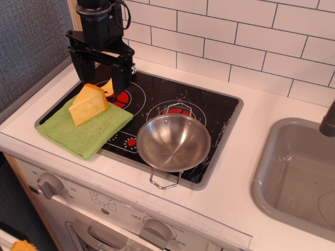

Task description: Move the bowl to upper middle of cooktop

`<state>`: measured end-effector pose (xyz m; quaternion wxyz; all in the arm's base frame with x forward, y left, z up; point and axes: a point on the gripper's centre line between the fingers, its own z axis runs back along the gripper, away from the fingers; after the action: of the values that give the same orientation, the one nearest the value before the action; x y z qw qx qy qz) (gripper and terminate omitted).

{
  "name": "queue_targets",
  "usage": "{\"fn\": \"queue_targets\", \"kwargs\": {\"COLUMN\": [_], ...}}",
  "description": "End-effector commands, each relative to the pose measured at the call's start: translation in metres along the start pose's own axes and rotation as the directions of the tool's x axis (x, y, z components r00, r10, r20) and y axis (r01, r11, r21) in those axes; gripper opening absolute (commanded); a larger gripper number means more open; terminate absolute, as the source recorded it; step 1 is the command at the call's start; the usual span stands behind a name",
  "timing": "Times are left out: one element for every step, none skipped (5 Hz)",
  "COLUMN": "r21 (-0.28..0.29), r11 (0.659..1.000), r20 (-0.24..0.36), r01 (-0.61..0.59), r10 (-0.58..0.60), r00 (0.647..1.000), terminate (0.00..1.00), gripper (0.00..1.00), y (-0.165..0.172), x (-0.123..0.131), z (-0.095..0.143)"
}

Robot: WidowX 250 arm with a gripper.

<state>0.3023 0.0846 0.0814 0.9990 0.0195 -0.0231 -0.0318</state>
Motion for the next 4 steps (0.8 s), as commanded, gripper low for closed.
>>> {"fn": "queue_targets", "kwargs": {"r21": [0.000,0.010,0.026,0.062], "r11": [1.000,1.000,0.997,0.977], "r20": [0.000,-0.003,-0.004,0.009], "r01": [0.000,0.025,0.069,0.202], "r10": [0.000,-0.025,-0.069,-0.203], "r00": [1.000,1.000,0.998,0.979], "terminate": [0.00,0.00,0.00,0.00], "gripper": [1.00,1.00,1.00,1.00], "y": [0.000,-0.006,-0.017,-0.056], "x": [0.000,0.004,0.009,0.019], "z": [0.000,0.000,0.000,0.007]}}
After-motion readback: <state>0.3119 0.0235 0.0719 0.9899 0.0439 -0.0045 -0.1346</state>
